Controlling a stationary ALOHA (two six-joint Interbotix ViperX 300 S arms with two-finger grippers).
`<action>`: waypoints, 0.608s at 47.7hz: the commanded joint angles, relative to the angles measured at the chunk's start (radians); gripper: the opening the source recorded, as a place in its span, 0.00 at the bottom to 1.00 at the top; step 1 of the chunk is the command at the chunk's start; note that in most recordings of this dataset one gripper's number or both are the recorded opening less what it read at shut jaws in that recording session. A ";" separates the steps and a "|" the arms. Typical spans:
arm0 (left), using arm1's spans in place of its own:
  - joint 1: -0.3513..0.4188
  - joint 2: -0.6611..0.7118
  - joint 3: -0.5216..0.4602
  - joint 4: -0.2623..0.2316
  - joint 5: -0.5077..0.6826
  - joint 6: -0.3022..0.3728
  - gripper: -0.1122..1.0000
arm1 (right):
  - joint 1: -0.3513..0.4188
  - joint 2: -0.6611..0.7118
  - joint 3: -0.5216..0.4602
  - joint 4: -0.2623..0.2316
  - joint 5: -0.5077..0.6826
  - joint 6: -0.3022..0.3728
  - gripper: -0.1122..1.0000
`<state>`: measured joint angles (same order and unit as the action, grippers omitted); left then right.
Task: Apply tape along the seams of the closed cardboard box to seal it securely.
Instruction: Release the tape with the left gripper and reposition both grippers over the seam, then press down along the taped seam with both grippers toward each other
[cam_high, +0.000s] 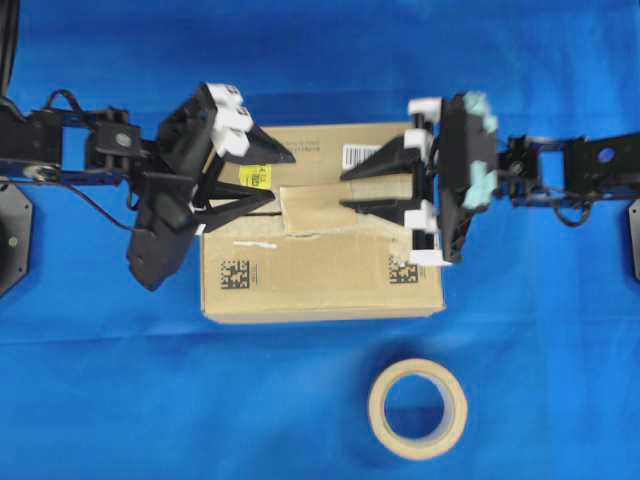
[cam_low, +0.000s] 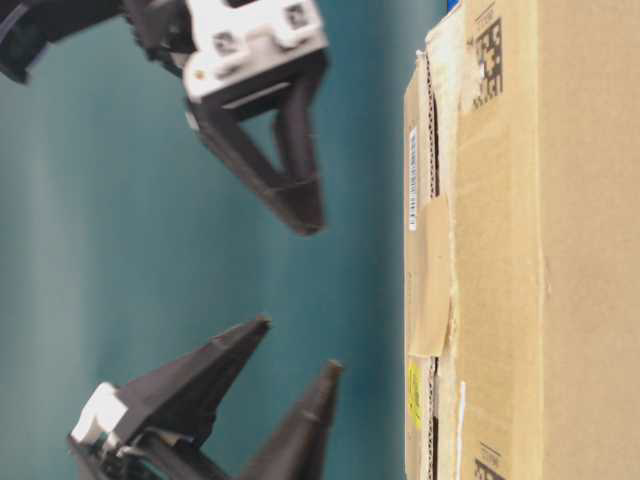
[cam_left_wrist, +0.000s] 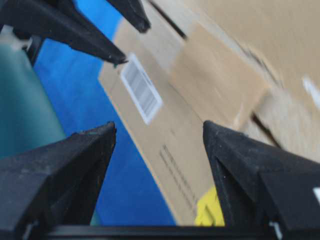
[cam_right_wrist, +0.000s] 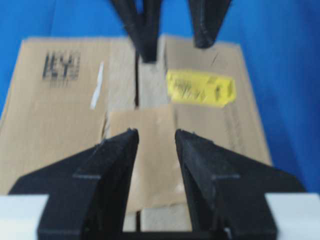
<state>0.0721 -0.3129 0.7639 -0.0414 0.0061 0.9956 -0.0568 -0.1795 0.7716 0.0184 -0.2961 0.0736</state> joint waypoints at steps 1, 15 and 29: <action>-0.008 -0.032 0.008 -0.003 -0.071 -0.143 0.69 | -0.021 -0.028 -0.006 0.003 -0.048 0.003 0.50; -0.057 -0.011 0.029 0.005 -0.215 -0.577 0.12 | -0.051 0.035 -0.046 0.002 -0.069 0.002 0.11; -0.075 0.098 0.018 0.002 -0.290 -0.660 0.10 | -0.031 0.117 -0.089 0.000 -0.064 0.003 0.11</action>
<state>-0.0015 -0.2286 0.8038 -0.0383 -0.2577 0.3482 -0.1012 -0.0675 0.7148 0.0199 -0.3528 0.0752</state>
